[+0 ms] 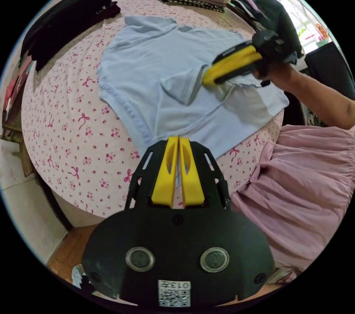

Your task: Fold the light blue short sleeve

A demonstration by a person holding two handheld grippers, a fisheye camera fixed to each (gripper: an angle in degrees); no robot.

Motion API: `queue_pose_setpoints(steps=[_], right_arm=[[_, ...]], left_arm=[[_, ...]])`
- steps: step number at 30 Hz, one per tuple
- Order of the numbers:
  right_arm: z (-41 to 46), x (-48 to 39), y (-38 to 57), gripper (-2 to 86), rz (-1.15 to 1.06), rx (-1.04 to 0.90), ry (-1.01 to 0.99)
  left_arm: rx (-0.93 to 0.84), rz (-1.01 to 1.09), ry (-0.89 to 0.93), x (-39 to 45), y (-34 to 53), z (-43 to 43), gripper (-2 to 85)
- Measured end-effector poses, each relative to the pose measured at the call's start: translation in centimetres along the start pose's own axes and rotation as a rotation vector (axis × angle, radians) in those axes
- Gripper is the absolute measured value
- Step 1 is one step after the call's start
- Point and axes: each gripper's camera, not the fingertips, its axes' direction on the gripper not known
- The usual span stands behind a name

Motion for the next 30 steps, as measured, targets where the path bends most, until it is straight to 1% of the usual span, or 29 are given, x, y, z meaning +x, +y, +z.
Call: queue_pose_setpoints(steps=[1,2,4,5,7,8,10,12,17,19,20,22,24,27,30], right_arm=[[-0.4,1.0,0.1,0.9,0.057,0.015,0.027],[-1.2,3.5,0.7,1.0,0.191,0.043,0.066],[-2.5,6.9,2.0,1.3,0.386,0.063,0.108],[-3.5,7.8,2.5,1.7,0.432,0.098,0.11],[-4.7,7.3,2.4,2.8,0.387,0.165,0.098],[-4.9,6.1,1.6,3.9,0.315,0.181,0.09],[-4.4,4.2,0.2,5.7,0.226,0.176,0.074],[-2.8,2.2,-2.2,7.2,0.155,0.152,0.048],[0.3,1.0,-7.2,8.3,0.126,0.109,0.011],[1.7,1.2,-8.4,6.4,0.137,0.067,-0.033],[2.6,1.4,-8.9,3.6,0.145,0.012,-0.068],[3.0,1.0,-9.0,2.4,0.15,-0.05,-0.052],[0.6,-0.8,-8.0,1.6,0.086,0.047,-0.024],[-2.0,-3.4,-5.9,1.2,0.01,0.121,0.04],[-3.6,-8.4,-1.9,0.9,-0.059,0.203,0.098]], left_arm=[[0.011,0.002,0.014,-0.2,0.4,-0.2,-0.3],[0.019,-0.006,0.028,-0.4,0.6,-0.3,-0.3],[0.038,-0.053,0.088,-1.4,1.4,-0.7,-0.3],[0.04,-0.06,0.095,-1.5,1.6,-0.8,-0.3],[0.068,-0.049,0.075,-1.4,2.3,-1.9,-0.3],[0.081,-0.038,0.072,-1.3,2.4,-2.3,-0.3],[0.145,0.022,0.069,-0.5,2.7,-3.9,-0.3],[0.157,0.06,0.047,0.1,2.4,-4.4,-0.3],[0.131,0.124,0.053,1.1,1.1,-4.1,-0.3],[0.078,0.124,0.004,1.1,0.6,-3.2,-0.3],[0.066,0.118,-0.009,1.1,0.6,-2.9,-0.3],[0.065,0.092,-0.003,0.7,0.8,-2.9,-0.3],[0.065,0.058,0.002,0.3,1.1,-3.1,-0.3],[0.075,0.031,-0.001,0.1,1.9,-3.4,-0.3],[0.088,0.014,0.004,0.0,2.5,-3.5,-0.3]])
